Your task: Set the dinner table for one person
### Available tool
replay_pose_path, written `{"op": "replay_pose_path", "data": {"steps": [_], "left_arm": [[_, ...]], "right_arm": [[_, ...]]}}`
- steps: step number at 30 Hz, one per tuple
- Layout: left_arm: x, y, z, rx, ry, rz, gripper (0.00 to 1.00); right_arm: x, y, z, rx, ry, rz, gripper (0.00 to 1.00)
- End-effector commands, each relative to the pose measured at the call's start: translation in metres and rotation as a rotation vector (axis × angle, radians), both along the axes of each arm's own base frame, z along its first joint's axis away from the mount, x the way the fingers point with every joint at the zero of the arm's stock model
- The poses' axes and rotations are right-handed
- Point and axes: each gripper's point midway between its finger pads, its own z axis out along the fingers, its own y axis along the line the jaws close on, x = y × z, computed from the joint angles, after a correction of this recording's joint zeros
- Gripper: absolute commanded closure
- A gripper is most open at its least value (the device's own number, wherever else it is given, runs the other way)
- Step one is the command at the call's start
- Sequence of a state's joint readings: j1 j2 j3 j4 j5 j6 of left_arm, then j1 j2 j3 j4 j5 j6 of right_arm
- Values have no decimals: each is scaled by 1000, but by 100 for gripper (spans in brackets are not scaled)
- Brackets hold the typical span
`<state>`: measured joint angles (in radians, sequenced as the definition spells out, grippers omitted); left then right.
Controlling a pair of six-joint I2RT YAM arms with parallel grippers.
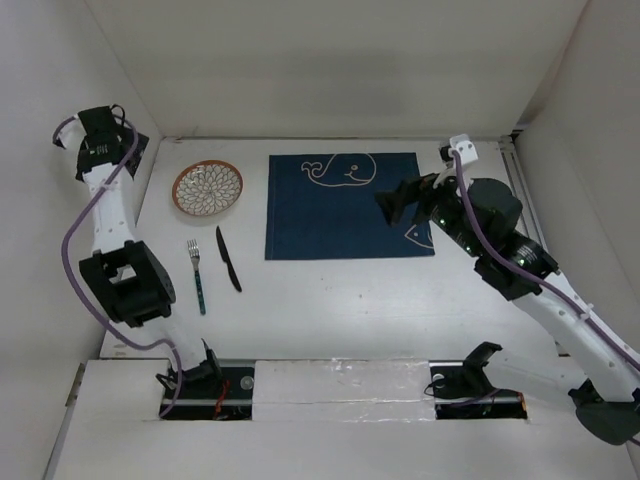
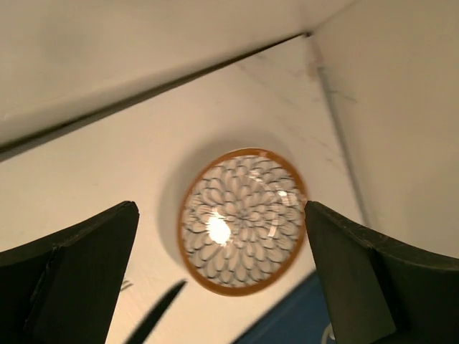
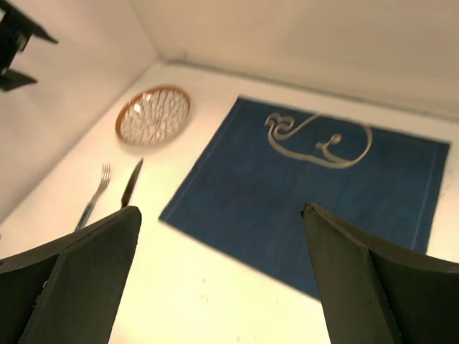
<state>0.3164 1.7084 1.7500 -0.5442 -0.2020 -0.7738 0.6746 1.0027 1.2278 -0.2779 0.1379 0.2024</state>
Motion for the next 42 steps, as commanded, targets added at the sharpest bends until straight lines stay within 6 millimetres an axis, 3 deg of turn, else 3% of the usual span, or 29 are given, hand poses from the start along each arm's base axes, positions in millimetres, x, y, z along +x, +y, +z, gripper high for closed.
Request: {"op": "replay_pose_path", "data": {"steps": [1, 6, 15, 19, 21, 24, 25, 26, 28, 29, 34, 37, 38, 42], "left_arm": [[-9, -3, -69, -97, 183, -86, 0], [-8, 6, -110, -96, 288, -102, 0], [4, -7, -192, -208, 397, -187, 6], [13, -17, -207, -237, 385, -226, 15], [14, -25, -223, -247, 413, -240, 21], [23, -29, -228, -247, 406, -266, 29], [27, -33, -231, -265, 394, -284, 44], [25, -33, -235, -272, 394, -277, 53], [27, -39, -246, -303, 398, -298, 59], [28, -41, -245, -316, 392, -296, 60], [51, -59, -239, -379, 266, -396, 100], [63, -86, -217, -478, 137, -506, 100], [75, -92, -199, -464, 66, -541, 100], [89, -114, -123, -419, -87, -629, 100]], "right_arm": [[-15, 24, -3, 50, -12, 146, 0], [-21, 33, -11, 34, 13, 198, 0], [-23, 44, -37, 12, 51, 246, 0], [-25, 47, -35, 18, 45, 266, 0], [-24, 50, -40, 14, 52, 277, 0], [-24, 50, -44, 9, 60, 277, 0], [-23, 53, -45, 11, 59, 286, 0], [-23, 53, -45, 11, 59, 286, 0], [-23, 53, -50, 5, 68, 286, 0], [-23, 53, -50, 5, 68, 286, 0], [-23, 56, -57, -4, 84, 294, 0], [-23, 56, -57, 4, 91, 293, 0], [-23, 56, -57, 4, 91, 293, 0], [-26, 52, -50, 15, 72, 285, 0]]}}
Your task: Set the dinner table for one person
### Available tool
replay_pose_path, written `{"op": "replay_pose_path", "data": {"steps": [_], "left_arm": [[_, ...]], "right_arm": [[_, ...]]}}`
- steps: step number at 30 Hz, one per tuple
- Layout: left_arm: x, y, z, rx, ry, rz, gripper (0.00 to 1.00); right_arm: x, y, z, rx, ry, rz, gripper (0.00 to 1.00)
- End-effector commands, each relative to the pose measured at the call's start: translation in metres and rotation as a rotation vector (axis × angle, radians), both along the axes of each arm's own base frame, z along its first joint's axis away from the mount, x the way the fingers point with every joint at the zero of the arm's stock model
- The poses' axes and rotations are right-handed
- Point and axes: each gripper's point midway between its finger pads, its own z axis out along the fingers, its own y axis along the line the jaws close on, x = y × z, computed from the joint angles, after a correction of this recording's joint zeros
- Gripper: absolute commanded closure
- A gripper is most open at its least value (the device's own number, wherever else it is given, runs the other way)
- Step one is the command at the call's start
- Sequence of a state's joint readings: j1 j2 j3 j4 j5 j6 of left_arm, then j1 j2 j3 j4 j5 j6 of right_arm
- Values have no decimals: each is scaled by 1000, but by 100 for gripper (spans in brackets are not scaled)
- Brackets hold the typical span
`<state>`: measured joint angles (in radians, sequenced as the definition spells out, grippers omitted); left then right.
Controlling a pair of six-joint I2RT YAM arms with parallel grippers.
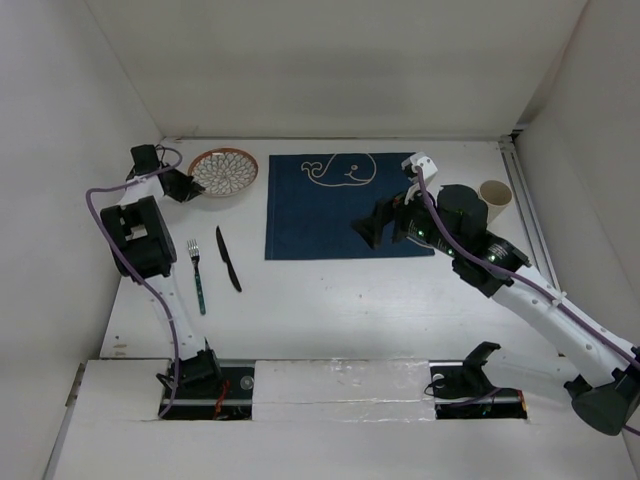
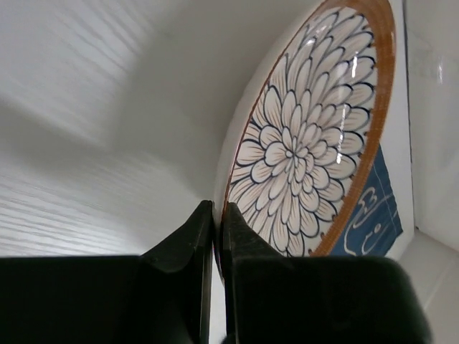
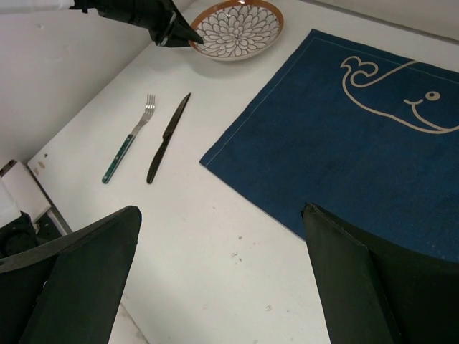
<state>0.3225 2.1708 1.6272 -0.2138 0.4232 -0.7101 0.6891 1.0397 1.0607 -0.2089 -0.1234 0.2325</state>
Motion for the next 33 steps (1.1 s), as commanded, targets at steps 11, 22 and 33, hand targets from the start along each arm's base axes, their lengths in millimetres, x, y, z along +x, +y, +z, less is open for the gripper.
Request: {"op": "replay_pose_path", "data": {"steps": [11, 22, 33], "left_arm": [[8, -127, 215, -74, -537, -242, 100], [-23, -278, 223, -205, -684, -529, 100], [-27, -320, 156, -279, -575, -618, 100]], "right_arm": [[-8, -7, 20, 61, -41, -23, 0], [-14, -26, 15, 44, 1, -66, 0], [-47, -77, 38, 64, -45, -174, 0]]}}
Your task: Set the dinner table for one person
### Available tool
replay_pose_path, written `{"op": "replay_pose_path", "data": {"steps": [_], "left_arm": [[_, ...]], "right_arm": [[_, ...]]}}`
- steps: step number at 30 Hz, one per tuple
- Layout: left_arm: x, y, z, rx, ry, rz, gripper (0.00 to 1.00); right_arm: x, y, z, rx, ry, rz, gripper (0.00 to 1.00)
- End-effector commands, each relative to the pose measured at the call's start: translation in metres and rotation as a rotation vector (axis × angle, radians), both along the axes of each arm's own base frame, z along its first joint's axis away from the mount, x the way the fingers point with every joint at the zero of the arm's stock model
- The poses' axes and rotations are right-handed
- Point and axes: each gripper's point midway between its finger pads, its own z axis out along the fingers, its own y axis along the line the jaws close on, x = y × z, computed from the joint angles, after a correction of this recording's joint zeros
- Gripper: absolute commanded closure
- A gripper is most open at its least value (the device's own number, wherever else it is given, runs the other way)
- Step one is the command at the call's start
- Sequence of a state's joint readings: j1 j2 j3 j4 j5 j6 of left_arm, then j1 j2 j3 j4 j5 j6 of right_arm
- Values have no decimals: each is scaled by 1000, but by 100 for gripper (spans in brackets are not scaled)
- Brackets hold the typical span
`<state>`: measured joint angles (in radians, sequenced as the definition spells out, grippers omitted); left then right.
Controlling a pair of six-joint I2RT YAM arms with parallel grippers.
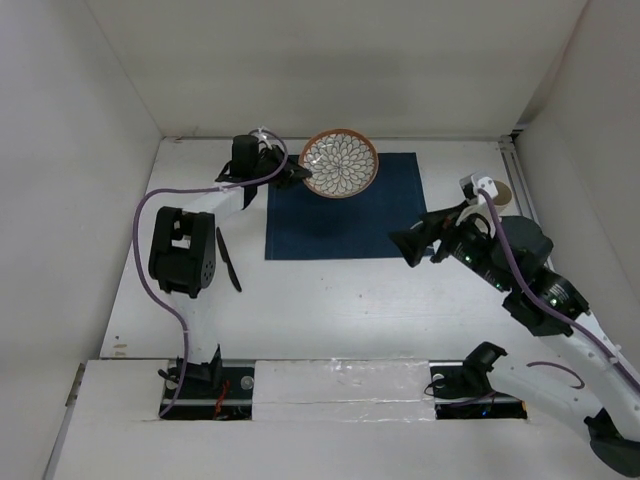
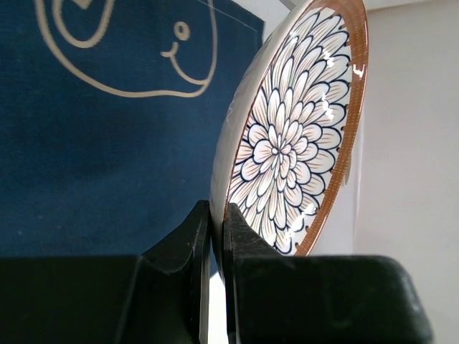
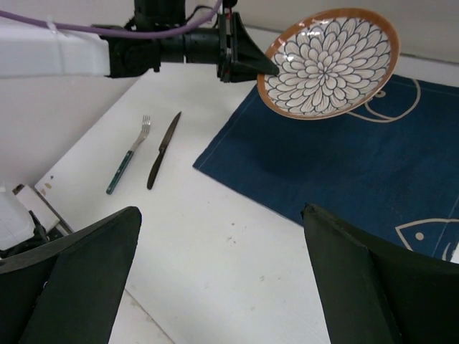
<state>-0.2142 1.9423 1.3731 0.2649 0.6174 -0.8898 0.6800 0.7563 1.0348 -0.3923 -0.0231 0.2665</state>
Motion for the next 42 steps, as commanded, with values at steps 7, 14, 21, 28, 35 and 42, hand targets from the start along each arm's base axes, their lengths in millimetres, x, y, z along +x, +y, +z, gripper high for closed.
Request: {"op": "replay_pose_path", "data": {"steps": [7, 14, 21, 28, 35, 42], "left_arm": [[18, -29, 2, -68, -98, -72, 100], [12, -32, -27, -52, -43, -71, 100], [8, -31, -40, -46, -15, -70, 100], [4, -40, -55, -32, 9, -92, 100], [0, -47, -55, 7, 18, -99, 99], [-1, -45, -54, 19, 20, -95, 72]], "right_arm": [[-4, -25, 4, 1, 2, -89, 0], [-1, -20, -10, -23, 32, -78, 0], [2, -14, -17, -24, 37, -60, 0], [5, -12, -26, -36, 52, -60, 0], [10, -12, -29, -35, 52, -69, 0], [12, -10, -33, -41, 59, -69, 0]]}}
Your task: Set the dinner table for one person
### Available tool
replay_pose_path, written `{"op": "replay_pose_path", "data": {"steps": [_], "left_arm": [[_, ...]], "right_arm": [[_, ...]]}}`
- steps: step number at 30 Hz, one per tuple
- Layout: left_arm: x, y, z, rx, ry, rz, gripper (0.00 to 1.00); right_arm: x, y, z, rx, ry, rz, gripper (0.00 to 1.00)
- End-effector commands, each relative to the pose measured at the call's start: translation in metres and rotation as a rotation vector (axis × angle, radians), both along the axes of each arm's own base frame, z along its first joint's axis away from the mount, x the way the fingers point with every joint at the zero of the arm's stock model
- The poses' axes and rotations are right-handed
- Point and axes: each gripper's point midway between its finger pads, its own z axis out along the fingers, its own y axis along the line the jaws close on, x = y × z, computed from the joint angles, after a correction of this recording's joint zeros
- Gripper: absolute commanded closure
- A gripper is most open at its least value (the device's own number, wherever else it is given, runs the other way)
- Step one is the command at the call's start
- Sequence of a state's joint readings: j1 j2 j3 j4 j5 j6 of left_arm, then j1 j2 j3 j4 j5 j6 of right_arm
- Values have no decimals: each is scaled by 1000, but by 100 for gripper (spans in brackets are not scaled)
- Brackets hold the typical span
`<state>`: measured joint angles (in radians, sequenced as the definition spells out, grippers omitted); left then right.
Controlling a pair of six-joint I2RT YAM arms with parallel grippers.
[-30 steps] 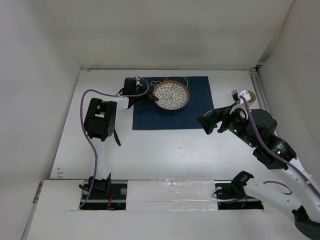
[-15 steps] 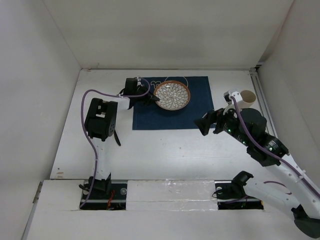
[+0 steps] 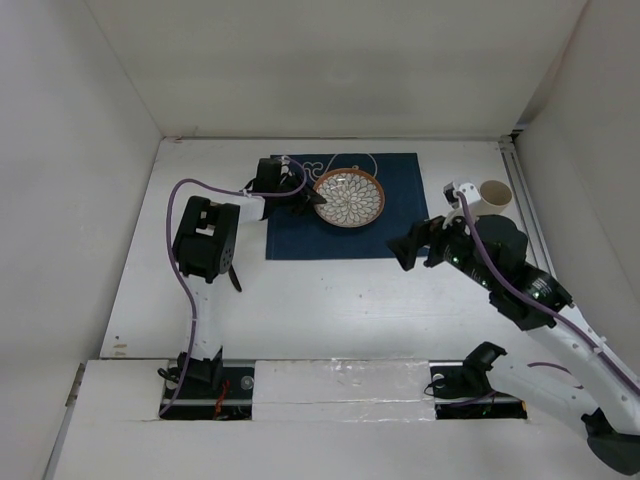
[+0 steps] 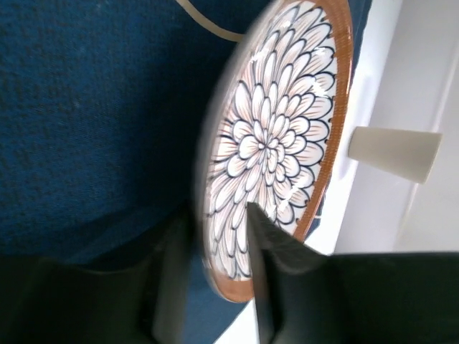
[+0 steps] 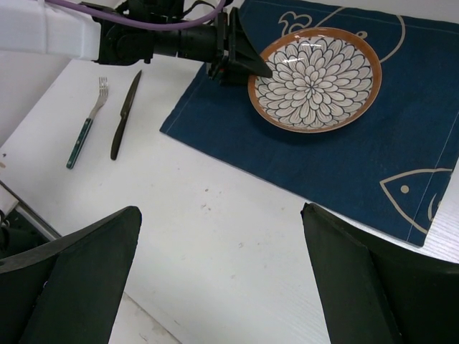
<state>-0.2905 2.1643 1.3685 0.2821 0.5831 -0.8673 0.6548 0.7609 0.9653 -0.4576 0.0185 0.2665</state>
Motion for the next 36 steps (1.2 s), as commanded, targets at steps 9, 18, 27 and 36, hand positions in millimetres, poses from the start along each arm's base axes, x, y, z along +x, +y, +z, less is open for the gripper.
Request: {"op": "replay_pose_path", "data": {"steps": [9, 18, 27, 36], "left_arm": [[4, 10, 84, 29, -166, 85, 0], [-19, 64, 149, 275, -161, 322, 0], [-86, 127, 204, 471, -218, 449, 0], [-151, 151, 212, 630, -320, 250, 0]], "right_arm": [[32, -6, -7, 24, 11, -96, 0], [92, -139, -20, -70, 141, -844, 0], [128, -262, -40, -43, 252, -1200, 0], [180, -316, -101, -15, 405, -1220, 0]]}}
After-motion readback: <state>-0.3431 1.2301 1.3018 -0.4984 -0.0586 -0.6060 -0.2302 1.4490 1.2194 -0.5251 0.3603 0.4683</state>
